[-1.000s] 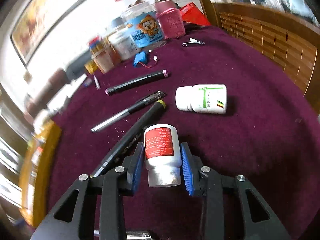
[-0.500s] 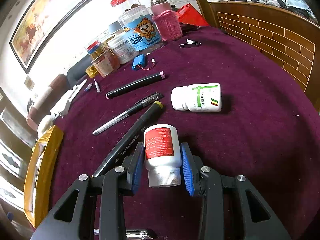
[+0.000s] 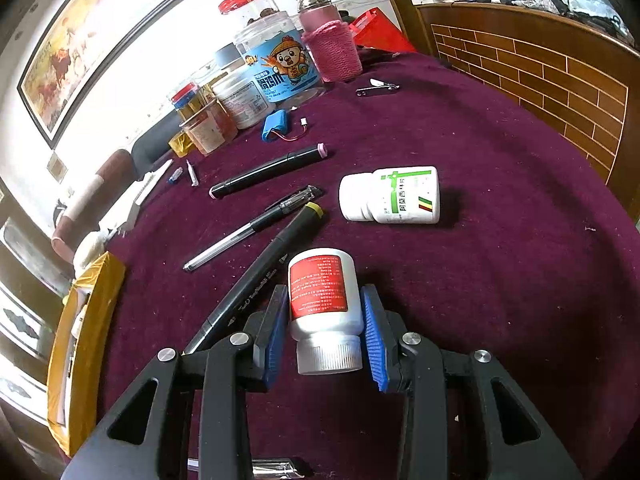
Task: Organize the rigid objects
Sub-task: 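Grasp the yellow-capped black marker with left while right holds the bottle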
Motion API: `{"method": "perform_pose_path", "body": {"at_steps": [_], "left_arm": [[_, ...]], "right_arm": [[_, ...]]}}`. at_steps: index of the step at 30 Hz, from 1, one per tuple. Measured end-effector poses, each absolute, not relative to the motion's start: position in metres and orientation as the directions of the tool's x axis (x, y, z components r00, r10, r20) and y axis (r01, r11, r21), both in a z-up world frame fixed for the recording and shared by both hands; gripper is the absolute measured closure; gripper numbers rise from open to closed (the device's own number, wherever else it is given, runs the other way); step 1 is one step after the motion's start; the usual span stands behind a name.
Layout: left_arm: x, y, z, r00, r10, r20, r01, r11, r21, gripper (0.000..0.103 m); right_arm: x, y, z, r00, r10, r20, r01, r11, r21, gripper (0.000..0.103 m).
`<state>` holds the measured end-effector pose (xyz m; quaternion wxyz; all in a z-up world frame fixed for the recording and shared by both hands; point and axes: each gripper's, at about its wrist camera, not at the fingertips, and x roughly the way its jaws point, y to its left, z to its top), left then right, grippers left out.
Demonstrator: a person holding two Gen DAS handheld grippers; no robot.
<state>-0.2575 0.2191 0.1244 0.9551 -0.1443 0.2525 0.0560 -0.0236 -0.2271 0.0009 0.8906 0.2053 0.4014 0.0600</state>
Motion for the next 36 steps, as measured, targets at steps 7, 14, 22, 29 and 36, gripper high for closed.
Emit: {"method": "perform_pose_path", "body": {"at_steps": [7,14,22,29,36], "left_arm": [[-0.234,0.174,0.137,0.856,-0.035,-0.516,-0.056,0.985,-0.160,0.000],[-0.150,0.070,0.105,0.744,-0.212,-0.633,0.228,0.972,-0.058,0.000],[-0.046,-0.035,0.035,0.506,-0.292,-0.812,0.457,0.889,-0.034,0.043],[0.027,-0.091,0.010,0.448,-0.266,-0.853,0.490,0.872,-0.014,0.037],[0.028,-0.104,0.005,0.498,-0.301,-0.813,0.531,0.847,0.012,0.091]], "right_arm": [[-0.025,-0.233,0.000,0.671,0.297,-0.680,0.062,0.890,0.451,0.071],[-0.028,-0.251,-0.005,0.668,0.366,-0.648,0.071,0.835,0.545,0.071],[-0.028,-0.259,-0.008,0.668,0.407,-0.623,0.073,0.797,0.599,0.071],[-0.028,-0.259,-0.009,0.668,0.412,-0.620,0.072,0.794,0.604,0.071],[-0.027,-0.259,-0.011,0.668,0.417,-0.616,0.068,0.790,0.609,0.071]]}}
